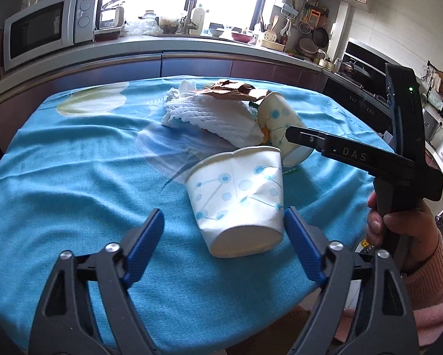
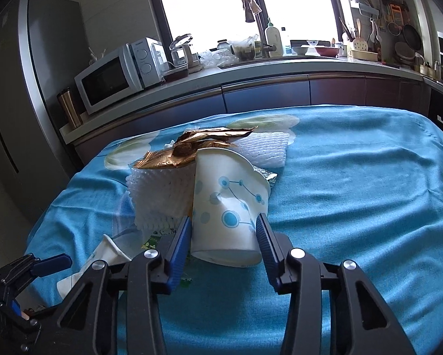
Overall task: Collect trash
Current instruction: 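Grasp a white dotted paper cup with the left tool while the right tool grasps another cup, then carry both cups to the teal bin and open both tools to drop them, then grasp the white foam net with the left tool while the right tool grasps the gold wrapper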
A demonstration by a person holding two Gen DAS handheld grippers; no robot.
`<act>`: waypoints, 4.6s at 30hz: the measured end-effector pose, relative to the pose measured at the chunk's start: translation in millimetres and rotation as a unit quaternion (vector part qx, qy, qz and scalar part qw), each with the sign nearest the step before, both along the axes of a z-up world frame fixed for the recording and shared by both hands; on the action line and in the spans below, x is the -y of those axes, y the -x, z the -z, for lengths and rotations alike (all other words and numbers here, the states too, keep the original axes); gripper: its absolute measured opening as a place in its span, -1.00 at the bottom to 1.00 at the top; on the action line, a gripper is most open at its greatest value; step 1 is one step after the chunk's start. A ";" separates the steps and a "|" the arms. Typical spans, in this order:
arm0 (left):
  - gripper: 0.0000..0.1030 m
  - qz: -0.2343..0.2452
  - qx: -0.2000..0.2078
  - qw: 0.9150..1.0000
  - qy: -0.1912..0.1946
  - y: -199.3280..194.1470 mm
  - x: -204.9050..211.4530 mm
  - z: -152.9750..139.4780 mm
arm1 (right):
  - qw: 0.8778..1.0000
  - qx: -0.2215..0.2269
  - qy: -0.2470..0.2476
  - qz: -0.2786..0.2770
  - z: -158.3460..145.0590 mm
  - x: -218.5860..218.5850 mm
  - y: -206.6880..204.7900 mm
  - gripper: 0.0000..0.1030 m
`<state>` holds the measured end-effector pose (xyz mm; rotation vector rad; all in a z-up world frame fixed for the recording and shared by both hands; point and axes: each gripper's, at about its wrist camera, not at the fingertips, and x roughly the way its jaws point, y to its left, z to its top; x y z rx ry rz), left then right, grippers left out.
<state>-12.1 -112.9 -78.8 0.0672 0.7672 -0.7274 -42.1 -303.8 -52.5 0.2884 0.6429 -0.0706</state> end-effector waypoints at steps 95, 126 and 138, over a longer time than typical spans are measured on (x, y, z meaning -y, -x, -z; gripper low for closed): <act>0.36 -0.035 0.006 0.997 0.065 -84.7 -100.6 -47.8 | 0.994 0.016 -0.010 -0.109 -56.5 -34.8 -56.7 0.24; -0.76 0.045 -0.164 0.976 0.138 -152.6 16.2 2.0 | 0.940 -0.013 -0.335 -0.068 21.9 77.3 -126.8 -0.87; -0.77 0.005 -0.104 0.984 0.143 -129.0 -54.3 -34.5 | 0.965 0.018 -0.240 -0.103 -16.5 51.0 -109.9 -0.80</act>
